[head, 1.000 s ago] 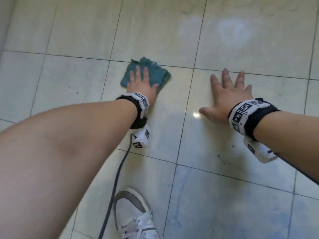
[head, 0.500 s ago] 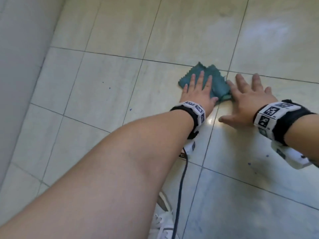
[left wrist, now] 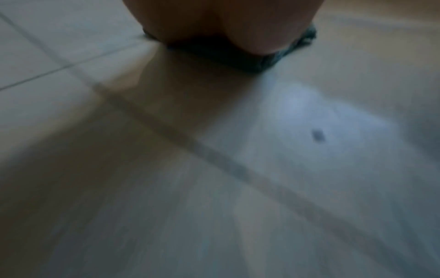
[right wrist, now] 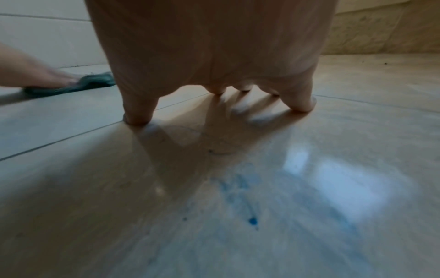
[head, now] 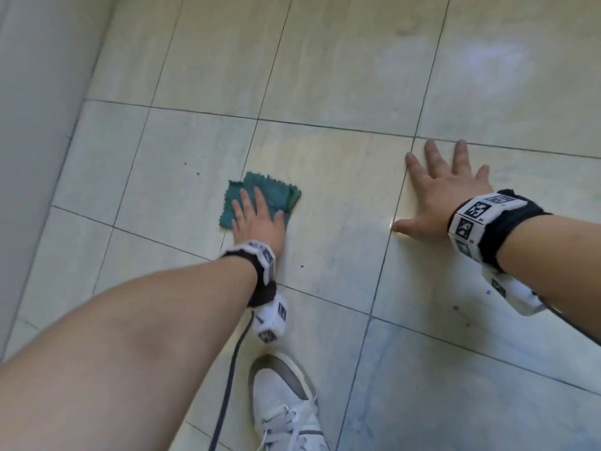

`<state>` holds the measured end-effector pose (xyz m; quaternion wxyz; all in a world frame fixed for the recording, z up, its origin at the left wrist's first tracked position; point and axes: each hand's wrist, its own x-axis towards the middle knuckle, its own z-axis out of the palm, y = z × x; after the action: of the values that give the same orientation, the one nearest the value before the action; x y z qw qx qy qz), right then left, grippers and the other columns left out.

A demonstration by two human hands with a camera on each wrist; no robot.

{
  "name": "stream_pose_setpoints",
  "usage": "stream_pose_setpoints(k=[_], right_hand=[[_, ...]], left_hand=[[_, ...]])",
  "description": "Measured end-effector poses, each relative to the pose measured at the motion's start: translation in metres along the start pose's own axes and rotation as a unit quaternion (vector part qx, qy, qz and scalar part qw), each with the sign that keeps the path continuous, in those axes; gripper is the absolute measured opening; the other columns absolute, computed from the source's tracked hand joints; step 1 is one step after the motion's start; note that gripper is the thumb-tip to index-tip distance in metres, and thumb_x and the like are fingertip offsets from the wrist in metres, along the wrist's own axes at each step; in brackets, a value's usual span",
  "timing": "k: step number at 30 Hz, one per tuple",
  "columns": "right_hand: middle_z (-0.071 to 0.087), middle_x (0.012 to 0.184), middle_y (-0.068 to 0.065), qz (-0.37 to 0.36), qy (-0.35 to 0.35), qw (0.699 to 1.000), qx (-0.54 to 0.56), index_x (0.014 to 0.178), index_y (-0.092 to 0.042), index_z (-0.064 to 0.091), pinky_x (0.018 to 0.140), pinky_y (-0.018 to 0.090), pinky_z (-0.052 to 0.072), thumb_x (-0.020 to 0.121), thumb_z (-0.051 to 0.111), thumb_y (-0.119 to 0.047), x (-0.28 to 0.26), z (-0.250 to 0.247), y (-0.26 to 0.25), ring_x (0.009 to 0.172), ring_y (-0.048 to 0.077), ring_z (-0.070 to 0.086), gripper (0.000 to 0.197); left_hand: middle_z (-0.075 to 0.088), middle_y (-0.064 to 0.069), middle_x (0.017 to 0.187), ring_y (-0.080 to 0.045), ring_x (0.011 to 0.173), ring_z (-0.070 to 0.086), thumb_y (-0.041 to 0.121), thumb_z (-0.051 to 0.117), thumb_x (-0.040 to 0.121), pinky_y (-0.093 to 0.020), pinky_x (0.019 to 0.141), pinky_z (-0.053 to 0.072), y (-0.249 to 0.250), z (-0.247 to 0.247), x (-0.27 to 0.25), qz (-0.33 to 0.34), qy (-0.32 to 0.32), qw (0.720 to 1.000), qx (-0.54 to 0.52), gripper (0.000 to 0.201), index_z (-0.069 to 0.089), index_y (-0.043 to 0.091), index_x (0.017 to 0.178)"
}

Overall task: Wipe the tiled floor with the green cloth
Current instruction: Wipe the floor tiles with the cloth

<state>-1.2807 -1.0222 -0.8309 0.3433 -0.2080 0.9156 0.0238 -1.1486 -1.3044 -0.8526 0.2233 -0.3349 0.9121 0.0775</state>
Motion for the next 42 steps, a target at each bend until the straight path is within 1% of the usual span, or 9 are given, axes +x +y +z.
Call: stream_pose_setpoints(k=[5,7,10,16,22,26,31,34,42], right_hand=[[-0.03,0.161,-0.004,-0.029,-0.003,1.0,0.006,0.155,-0.034,-0.02,0.119,0.065,0.005,0.071,0.057,-0.081,-0.002,0.002,0.006,0.147,0.038,-0.027,0.123],[-0.03,0.161,-0.004,-0.044,-0.004,0.999,-0.004,0.154,-0.034,-0.021,0.12,0.063,0.005,0.072,0.058,-0.079,-0.002,0.004,0.013,0.147,0.037,-0.026,0.123],[-0.027,0.162,-0.002,-0.08,-0.004,0.996,-0.032,0.156,-0.031,-0.018,0.122,0.058,0.005,0.076,0.058,-0.075,-0.009,0.007,0.027,0.149,0.036,-0.023,0.119],[-0.024,0.164,-0.001,-0.106,-0.017,0.993,-0.046,0.158,-0.031,-0.013,0.124,0.051,0.007,0.087,0.063,-0.057,-0.022,0.002,0.049,0.151,0.031,-0.019,0.107],[-0.021,0.165,-0.002,-0.092,-0.011,0.995,-0.042,0.158,-0.031,-0.012,0.123,0.05,0.009,0.09,0.059,-0.055,-0.041,0.02,0.074,0.151,0.03,-0.018,0.101],[-0.023,0.164,-0.007,-0.07,-0.014,0.997,-0.041,0.157,-0.034,-0.013,0.121,0.053,0.013,0.089,0.058,-0.057,-0.053,0.023,0.087,0.151,0.026,-0.02,0.1],[-0.024,0.163,-0.007,-0.041,-0.029,0.998,-0.046,0.156,-0.034,-0.015,0.12,0.057,0.017,0.089,0.058,-0.055,-0.055,0.03,0.081,0.151,0.028,-0.02,0.102],[-0.023,0.164,-0.006,-0.045,-0.018,0.998,-0.041,0.157,-0.033,-0.015,0.12,0.055,0.016,0.088,0.057,-0.055,-0.054,0.032,0.077,0.151,0.029,-0.019,0.102],[-0.022,0.164,-0.004,-0.052,-0.015,0.998,-0.034,0.157,-0.032,-0.013,0.122,0.052,0.013,0.089,0.059,-0.055,-0.05,0.029,0.078,0.151,0.031,-0.019,0.102]], left_hand=[[-0.02,-0.014,0.162,-0.034,0.15,-0.015,0.041,0.029,0.105,-0.05,0.122,0.002,0.009,0.033,-0.079,0.0,-0.038,0.999,0.034,0.071,-0.014,0.014,0.156],[-0.03,-0.013,0.158,-0.034,0.147,-0.023,0.043,0.03,0.104,-0.05,0.121,-0.004,0.035,0.037,-0.095,0.124,-0.065,0.985,0.097,0.076,-0.022,0.016,0.152],[-0.038,-0.009,0.151,-0.033,0.145,-0.028,0.047,0.034,0.102,-0.052,0.121,-0.007,0.083,0.058,-0.139,0.316,-0.12,0.926,0.17,0.08,-0.019,0.018,0.153],[-0.009,-0.009,0.165,-0.033,0.151,-0.012,0.047,0.044,0.098,-0.049,0.12,-0.005,0.167,0.088,-0.194,0.448,-0.126,0.859,0.212,0.078,0.002,0.02,0.158],[-0.009,-0.009,0.165,-0.03,0.151,-0.009,0.049,0.046,0.097,-0.047,0.121,-0.001,0.158,0.071,-0.164,0.469,-0.123,0.841,0.239,0.08,0.004,0.021,0.159],[-0.021,-0.01,0.163,-0.03,0.15,-0.017,0.048,0.037,0.101,-0.048,0.123,0.002,0.066,0.035,-0.108,0.314,-0.089,0.914,0.242,0.078,-0.007,0.018,0.157],[-0.024,-0.014,0.161,-0.033,0.15,-0.017,0.041,0.033,0.103,-0.049,0.123,0.003,-0.004,0.026,-0.092,0.207,-0.091,0.948,0.226,0.075,-0.012,0.013,0.156],[-0.024,-0.016,0.16,-0.036,0.149,-0.018,0.042,0.031,0.103,-0.051,0.122,0.001,0.024,0.034,-0.106,0.229,-0.076,0.946,0.217,0.075,-0.014,0.011,0.155],[-0.028,-0.013,0.16,-0.035,0.147,-0.025,0.051,0.026,0.102,-0.052,0.121,-0.005,0.143,0.074,-0.157,0.391,-0.073,0.886,0.237,0.077,-0.016,0.016,0.155]])
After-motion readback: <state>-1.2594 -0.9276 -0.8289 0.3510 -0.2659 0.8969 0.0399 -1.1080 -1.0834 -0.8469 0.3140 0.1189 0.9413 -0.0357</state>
